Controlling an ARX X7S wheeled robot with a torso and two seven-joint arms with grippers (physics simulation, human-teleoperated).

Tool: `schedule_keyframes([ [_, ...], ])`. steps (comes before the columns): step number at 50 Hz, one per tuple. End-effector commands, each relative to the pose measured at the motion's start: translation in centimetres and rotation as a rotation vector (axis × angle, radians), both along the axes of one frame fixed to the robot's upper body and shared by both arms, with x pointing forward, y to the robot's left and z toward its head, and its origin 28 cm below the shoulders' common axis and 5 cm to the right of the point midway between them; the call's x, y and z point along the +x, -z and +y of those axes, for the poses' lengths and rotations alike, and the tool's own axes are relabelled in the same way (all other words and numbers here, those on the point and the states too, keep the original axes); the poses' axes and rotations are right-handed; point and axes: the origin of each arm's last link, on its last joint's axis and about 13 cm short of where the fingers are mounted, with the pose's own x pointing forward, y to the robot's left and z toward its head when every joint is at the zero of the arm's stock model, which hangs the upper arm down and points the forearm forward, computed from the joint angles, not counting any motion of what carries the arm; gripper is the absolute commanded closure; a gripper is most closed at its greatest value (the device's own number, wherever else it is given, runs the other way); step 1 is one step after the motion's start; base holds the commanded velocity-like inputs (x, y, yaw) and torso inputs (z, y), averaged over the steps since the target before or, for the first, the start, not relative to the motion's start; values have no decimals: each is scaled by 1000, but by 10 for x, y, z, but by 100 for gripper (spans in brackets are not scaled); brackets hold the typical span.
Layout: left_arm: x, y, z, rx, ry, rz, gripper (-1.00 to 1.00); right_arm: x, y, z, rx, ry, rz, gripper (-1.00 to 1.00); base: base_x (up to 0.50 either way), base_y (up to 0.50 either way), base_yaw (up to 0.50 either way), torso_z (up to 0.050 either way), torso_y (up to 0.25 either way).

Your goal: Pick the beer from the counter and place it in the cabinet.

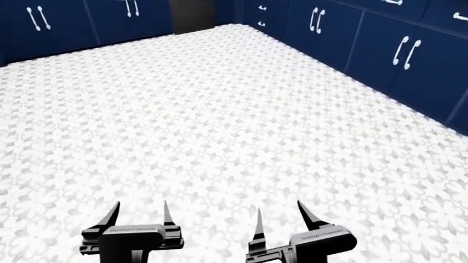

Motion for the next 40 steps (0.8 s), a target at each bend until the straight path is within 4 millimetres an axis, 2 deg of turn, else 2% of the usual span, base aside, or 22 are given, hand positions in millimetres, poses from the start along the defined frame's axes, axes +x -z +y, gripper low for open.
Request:
schedule_keyframes([
  [1, 1, 0, -1, 2, 3, 1, -100, 1, 1, 0, 0, 0, 2, -100, 0, 0, 500, 0, 0],
  [40, 5, 4, -3, 24, 11, 14, -100, 2, 8, -4, 6, 16, 22, -100, 0, 0, 500, 0, 0],
])
